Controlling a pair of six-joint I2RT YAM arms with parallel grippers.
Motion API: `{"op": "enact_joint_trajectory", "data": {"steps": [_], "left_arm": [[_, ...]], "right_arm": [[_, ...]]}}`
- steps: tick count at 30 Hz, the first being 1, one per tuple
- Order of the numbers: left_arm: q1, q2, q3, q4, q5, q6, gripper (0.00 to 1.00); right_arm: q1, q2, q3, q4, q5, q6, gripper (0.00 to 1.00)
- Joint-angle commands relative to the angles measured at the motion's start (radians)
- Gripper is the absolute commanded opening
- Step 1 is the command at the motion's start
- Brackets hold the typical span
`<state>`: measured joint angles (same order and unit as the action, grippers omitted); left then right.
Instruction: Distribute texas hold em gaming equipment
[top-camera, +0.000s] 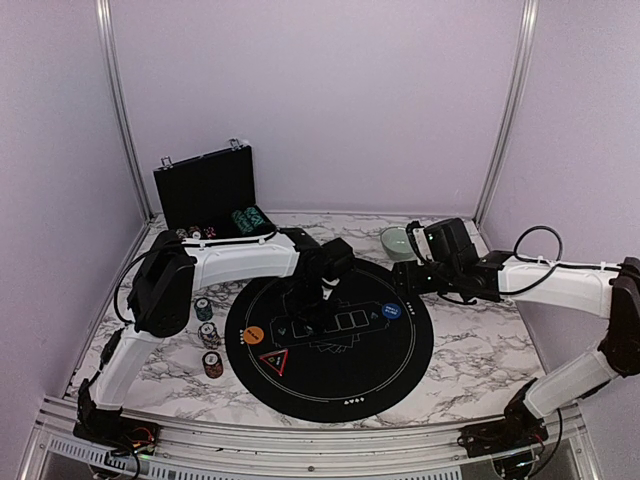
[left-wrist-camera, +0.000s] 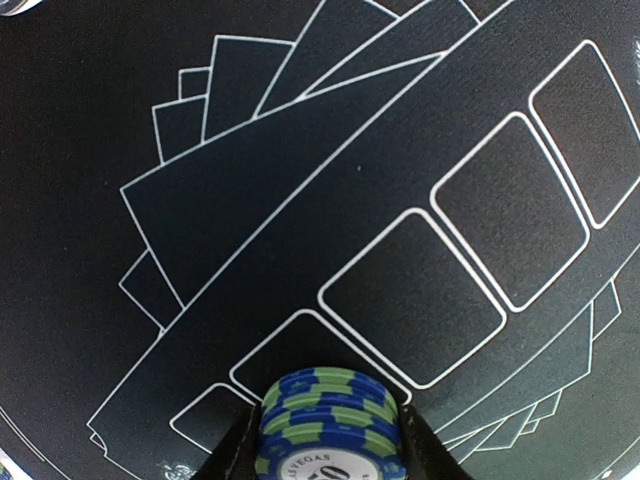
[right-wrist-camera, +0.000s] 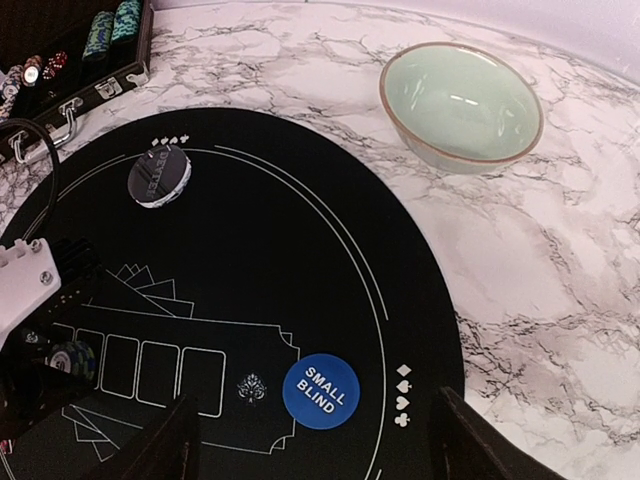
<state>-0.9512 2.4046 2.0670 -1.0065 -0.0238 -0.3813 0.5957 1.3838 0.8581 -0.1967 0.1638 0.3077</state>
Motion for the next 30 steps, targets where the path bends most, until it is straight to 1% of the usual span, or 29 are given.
{"op": "enact_joint_trajectory", "data": {"steps": [1, 10, 16, 19, 24, 30], "left_arm": [[-0.004, 0.029, 0.025, -0.041, 0.003, 0.003, 0.35], [-0.002, 0.050, 0.046, -0.043, -0.004, 0.032, 0.50], [0.007, 0.060, 0.070, -0.043, 0.002, 0.048, 0.53], [0.014, 0.054, 0.086, -0.043, 0.010, 0.053, 0.57], [0.033, 0.012, 0.115, -0.040, 0.019, 0.062, 0.72], [0.068, -0.077, 0.119, -0.015, 0.059, 0.081, 0.85]], "right_arm": [[-0.010, -0.020, 0.006, -0.004, 0.009, 0.014, 0.76], [-0.010, -0.008, 0.018, -0.012, 0.009, 0.019, 0.76], [-0.012, 0.000, 0.026, -0.021, 0.011, 0.021, 0.75], [-0.012, 0.009, 0.036, -0.032, 0.003, 0.022, 0.75], [-0.011, 0.017, 0.056, -0.049, -0.010, 0.024, 0.75], [-0.011, 0.048, 0.093, -0.075, -0.014, 0.023, 0.75]]}}
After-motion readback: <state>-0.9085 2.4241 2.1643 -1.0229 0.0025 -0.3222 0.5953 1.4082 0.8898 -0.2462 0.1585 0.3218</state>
